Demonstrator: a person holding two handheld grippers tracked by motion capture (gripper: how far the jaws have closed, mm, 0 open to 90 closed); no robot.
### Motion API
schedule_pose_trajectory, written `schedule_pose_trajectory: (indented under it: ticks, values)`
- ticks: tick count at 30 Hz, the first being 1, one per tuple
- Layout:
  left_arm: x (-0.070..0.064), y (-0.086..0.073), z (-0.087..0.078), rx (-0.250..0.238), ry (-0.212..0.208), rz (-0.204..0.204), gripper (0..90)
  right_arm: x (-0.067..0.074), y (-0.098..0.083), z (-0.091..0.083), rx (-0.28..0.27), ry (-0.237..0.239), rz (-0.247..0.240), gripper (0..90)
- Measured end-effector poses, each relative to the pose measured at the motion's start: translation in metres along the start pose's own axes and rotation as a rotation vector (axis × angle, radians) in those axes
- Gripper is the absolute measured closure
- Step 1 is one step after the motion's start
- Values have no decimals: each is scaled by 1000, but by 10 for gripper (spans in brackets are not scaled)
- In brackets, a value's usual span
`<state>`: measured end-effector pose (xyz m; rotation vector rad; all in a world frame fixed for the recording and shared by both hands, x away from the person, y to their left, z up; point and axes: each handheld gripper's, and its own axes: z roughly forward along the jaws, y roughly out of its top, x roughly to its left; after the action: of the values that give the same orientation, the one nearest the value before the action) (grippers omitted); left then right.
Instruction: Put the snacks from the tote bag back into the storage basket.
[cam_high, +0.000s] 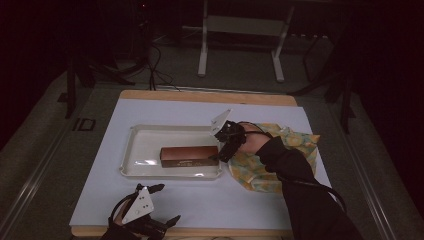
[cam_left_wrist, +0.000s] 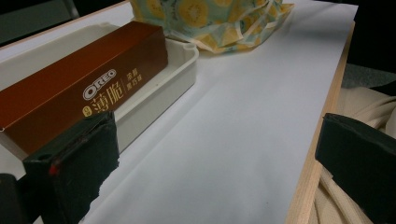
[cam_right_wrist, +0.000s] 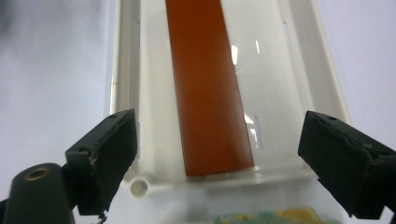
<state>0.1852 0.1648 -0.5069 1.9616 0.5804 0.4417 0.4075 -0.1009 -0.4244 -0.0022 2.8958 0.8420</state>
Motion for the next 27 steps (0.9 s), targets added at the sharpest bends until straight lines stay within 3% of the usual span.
schedule_pose_trajectory:
  ticks: [2,7,16,27]
  values:
    - [0,0,0,2,2,1,0,0,-2,-3,-5,-8,2,106]
    - [1,0,1,6,1,1,0,-5,-15,-25,-43,-34,65,107]
    - [1,0,1,7,1,0,0,-9,-36,-63,-133,-126,151,137]
    - [0,0,2,10,3,-1,0,-1,-66,-83,-152,-133,215,146]
